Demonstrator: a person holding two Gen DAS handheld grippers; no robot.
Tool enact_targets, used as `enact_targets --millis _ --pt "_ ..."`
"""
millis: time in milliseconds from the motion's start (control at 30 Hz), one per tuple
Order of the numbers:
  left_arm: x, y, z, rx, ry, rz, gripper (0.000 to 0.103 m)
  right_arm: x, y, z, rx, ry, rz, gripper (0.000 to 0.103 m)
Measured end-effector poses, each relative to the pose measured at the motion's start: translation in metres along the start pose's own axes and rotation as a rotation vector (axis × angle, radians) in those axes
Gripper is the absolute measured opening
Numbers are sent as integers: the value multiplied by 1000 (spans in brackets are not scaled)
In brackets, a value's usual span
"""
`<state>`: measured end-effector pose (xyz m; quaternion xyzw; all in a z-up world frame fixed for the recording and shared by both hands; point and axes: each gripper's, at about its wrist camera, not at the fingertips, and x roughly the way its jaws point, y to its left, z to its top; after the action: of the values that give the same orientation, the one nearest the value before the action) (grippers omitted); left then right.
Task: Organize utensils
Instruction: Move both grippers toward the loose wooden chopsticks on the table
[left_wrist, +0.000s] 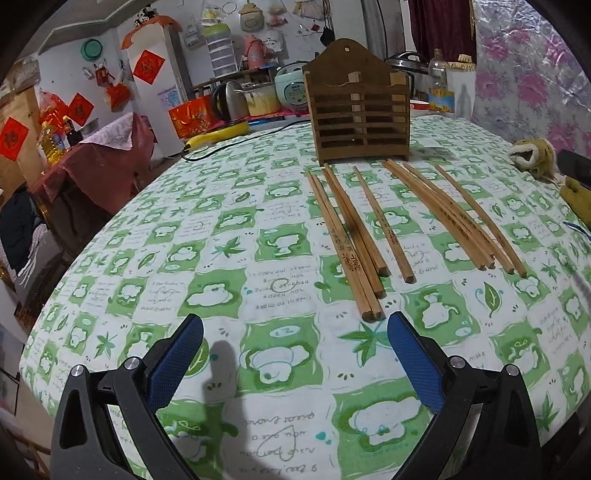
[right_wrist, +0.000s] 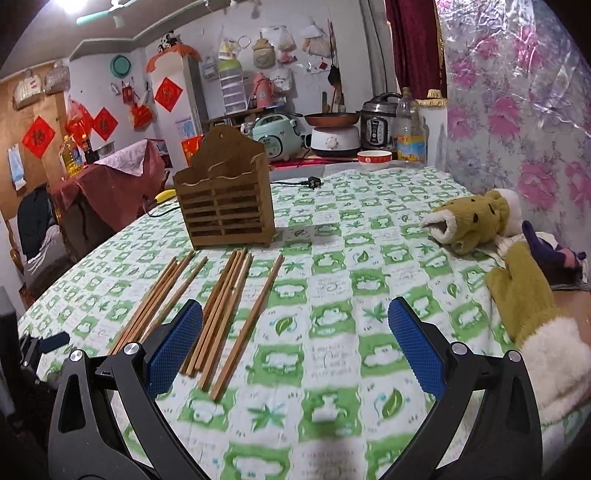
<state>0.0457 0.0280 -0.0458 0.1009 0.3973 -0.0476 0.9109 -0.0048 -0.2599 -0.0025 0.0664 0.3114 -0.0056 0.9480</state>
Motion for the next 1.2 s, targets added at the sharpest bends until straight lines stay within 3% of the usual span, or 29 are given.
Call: enact_targets --millis 167,333,500,767,900,967,1067,1200 --pt "6 19 2 -56 56 -56 98 12 -6 -5 27 31 17 97" --pt "11 35 5 -115 98 -20 98 11 -11 -5 46 13 36 97" --pt "4 15 5 -39 94 -53 98 8 -7 -7 26 -13 32 97" --pt "15 20 14 -46 131 6 99 9 -9 -7 46 -11 39 97" --pt "18 35 22 -59 152 124 98 9 -13 -7 62 -5 45 97" --pt "18 38 21 -76 152 86 98 9 -14 -7 64 -4 49 97" --pt "17 28 20 -55 155 29 98 11 -11 -8 39 21 65 97" --pt "23 19 25 -25 131 67 98 18 5 -11 -67 116 117 97"
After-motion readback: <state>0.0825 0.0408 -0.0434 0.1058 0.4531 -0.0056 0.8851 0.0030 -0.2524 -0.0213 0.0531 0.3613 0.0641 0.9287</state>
